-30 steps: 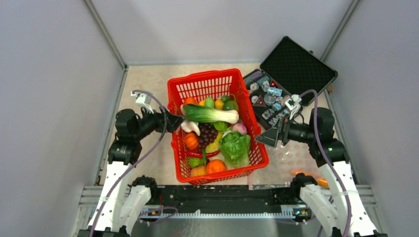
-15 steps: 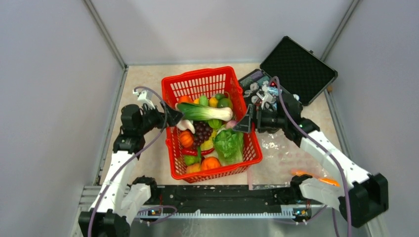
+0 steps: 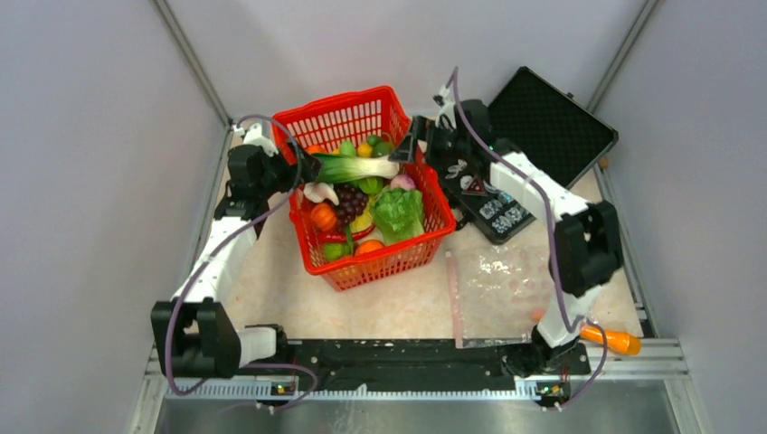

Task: Place the food in the zip-top bag and seal the zipper
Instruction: Move the bin to the center of the board.

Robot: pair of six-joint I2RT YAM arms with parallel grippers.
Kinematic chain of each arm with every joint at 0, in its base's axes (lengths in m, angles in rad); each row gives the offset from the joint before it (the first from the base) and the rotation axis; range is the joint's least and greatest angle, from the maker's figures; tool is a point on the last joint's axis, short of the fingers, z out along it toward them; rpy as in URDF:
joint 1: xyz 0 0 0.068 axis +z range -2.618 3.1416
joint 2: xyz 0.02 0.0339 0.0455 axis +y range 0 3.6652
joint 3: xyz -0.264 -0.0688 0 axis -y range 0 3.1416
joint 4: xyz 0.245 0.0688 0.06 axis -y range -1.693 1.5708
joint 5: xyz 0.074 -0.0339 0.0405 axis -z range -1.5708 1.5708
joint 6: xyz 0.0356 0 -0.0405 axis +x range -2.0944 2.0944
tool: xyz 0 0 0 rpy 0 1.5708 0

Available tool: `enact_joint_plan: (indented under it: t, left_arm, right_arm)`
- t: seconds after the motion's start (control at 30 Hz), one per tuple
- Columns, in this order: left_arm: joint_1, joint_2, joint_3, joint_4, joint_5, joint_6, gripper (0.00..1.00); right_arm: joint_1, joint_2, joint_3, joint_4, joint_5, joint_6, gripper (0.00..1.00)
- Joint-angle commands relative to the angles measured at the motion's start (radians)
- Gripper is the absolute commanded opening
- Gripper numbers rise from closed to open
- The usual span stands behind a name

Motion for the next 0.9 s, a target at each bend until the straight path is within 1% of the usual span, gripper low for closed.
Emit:
enact_joint_plan:
  t: [0.0,0.07,0.1,0.17,0.2,0.3,0.37,0.43,0.5,0.53,0.6,0.67,0.7,0.8,0.87]
  left_arm:
    - [-0.003,0.118,0.119,-0.008,-0.016,0.022,0.99]
    - [0.012,0.162,0.158,-0.02,-0.05,0.017,0.99]
    - [0.018,0.176,0.172,-0.014,-0.04,0.01,0.99]
    - [0.047,0.188,0.178,-0.015,-0.039,-0.003,0.99]
    - [0.055,0.184,0.175,-0.018,-0.04,-0.003,0.99]
    - [0.069,0.136,0.141,-0.046,-0.063,0.007,0.99]
    - [0.073,0.089,0.101,-0.063,-0.099,0.008,0.99]
    - [0.077,0.033,0.061,-0.075,-0.122,0.012,0.99]
    - [0.077,-0.038,0.046,-0.133,-0.161,0.017,0.99]
    - [0.077,-0.081,0.032,-0.148,-0.178,0.018,0.99]
    - [0.077,-0.183,-0.02,-0.13,-0.197,0.028,0.99]
    - [0.078,-0.273,-0.058,-0.15,-0.215,0.036,0.99]
    - [0.078,-0.31,-0.069,-0.17,-0.22,0.042,0.99]
    - [0.078,-0.419,-0.073,-0.245,-0.215,0.065,0.99]
    - [0.077,-0.471,-0.072,-0.271,-0.154,0.082,0.99]
  right_arm:
    - [0.03,0.19,0.355,-0.08,0.081,-0.111,0.99]
    - [-0.006,0.256,0.463,-0.183,0.13,-0.128,0.99]
    - [-0.029,0.274,0.493,-0.197,0.123,-0.129,0.99]
    - [-0.079,0.272,0.509,-0.193,0.057,-0.122,0.99]
    - [-0.101,0.25,0.492,-0.181,0.044,-0.127,0.99]
    - [-0.134,0.136,0.426,-0.19,0.051,-0.213,0.99]
    - [-0.147,0.053,0.39,-0.229,0.094,-0.253,0.99]
    - [-0.151,-0.067,0.303,-0.234,0.182,-0.284,0.99]
    - [-0.153,-0.19,0.178,-0.214,0.283,-0.289,0.99]
    - [-0.153,-0.258,0.113,-0.207,0.353,-0.272,0.99]
    - [-0.154,-0.396,-0.027,-0.171,0.42,-0.236,0.98]
    - [-0.153,-0.536,-0.199,-0.151,0.467,-0.189,0.95]
    - [-0.153,-0.608,-0.278,-0.145,0.484,-0.169,0.93]
    - [-0.151,-0.767,-0.447,-0.199,0.489,-0.108,0.8]
    - [-0.149,-0.823,-0.509,-0.284,0.467,-0.1,0.75]
